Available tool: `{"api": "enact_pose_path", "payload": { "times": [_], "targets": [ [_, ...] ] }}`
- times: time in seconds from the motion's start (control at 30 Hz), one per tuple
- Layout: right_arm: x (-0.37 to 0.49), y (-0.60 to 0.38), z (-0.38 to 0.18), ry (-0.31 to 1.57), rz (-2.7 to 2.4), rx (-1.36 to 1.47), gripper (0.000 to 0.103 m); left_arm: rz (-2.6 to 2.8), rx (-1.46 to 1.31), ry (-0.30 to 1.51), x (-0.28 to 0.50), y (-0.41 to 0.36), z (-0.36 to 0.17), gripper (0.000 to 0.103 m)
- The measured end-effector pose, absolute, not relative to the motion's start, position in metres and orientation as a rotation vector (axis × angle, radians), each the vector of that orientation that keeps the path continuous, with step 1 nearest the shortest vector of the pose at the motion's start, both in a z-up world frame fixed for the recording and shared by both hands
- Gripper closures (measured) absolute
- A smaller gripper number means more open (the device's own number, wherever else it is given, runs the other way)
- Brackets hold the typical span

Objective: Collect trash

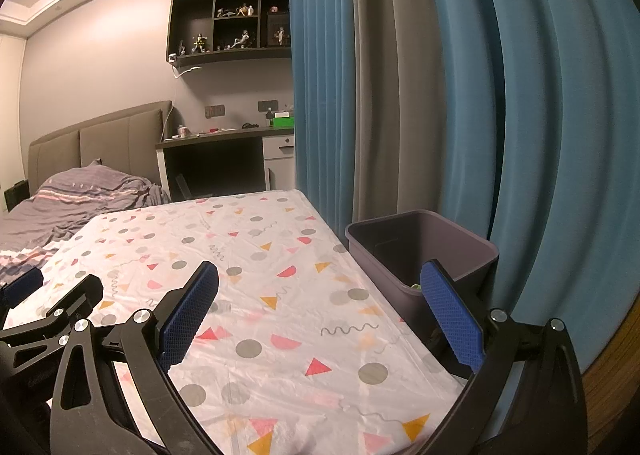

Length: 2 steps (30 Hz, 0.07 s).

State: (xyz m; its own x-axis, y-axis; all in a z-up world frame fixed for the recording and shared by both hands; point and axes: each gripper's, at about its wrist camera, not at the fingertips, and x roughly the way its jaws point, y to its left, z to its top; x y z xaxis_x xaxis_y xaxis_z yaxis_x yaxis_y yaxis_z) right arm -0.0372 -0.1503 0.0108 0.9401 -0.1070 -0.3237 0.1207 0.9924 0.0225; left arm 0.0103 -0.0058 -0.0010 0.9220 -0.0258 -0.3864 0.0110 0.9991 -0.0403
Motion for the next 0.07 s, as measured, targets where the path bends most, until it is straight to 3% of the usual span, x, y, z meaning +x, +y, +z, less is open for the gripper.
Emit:
{"api": "enact_pose_path", "payload": {
  "times": [0.07],
  "targets": [
    [-0.0366, -0.1515, 0.0109, 0.326, -0.118, 0.042, 0.006, -0.023, -0.048, 0.402, 0.0112, -0.0044, -0.0011, 0.006]
  ]
}}
